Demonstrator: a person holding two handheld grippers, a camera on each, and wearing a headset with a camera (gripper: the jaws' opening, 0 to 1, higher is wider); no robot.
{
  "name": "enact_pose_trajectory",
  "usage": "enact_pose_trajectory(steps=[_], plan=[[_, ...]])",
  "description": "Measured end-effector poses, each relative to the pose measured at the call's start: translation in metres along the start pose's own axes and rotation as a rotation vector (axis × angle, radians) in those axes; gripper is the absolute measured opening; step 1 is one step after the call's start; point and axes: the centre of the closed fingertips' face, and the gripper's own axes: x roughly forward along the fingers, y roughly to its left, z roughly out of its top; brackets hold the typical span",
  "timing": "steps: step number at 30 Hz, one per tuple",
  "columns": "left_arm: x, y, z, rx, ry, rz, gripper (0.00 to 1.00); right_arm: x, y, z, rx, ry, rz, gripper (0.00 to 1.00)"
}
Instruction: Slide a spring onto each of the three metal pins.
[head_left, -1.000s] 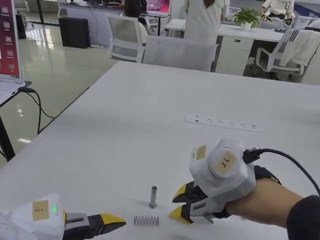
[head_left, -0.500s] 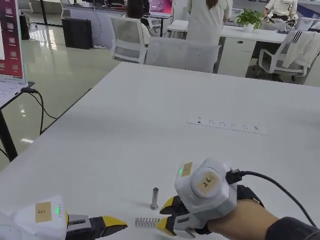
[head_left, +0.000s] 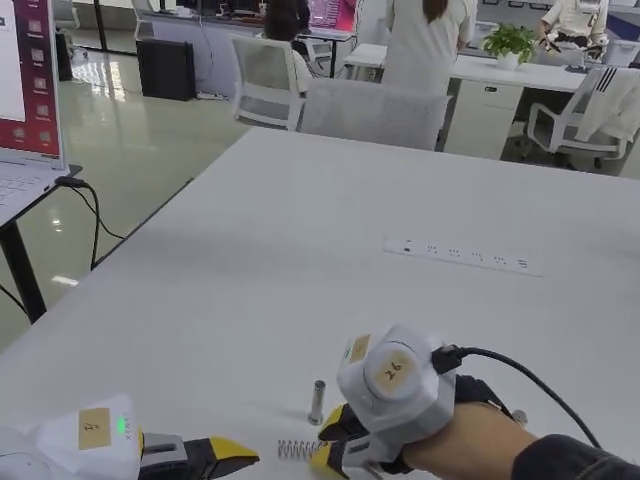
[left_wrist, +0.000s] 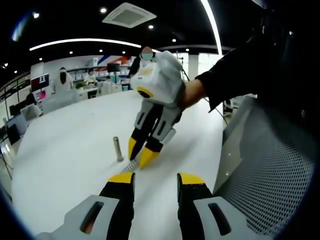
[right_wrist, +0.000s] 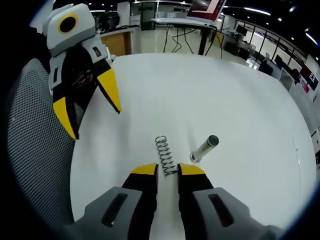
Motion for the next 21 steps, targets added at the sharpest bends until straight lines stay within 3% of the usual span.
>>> enact_pose_trajectory(steps=[11, 21], plan=[[0.0, 0.0, 0.0, 0.004, 0.002, -0.002, 0.26, -0.003, 0.007, -0.007, -0.016, 0.022, 0.005, 0.08], [0.002, 0.001, 0.001, 0.009, 0.003, -0.005, 0.26, -0.026, 0.023, -0.011, -0.041, 0.029, 0.021, 0.07]])
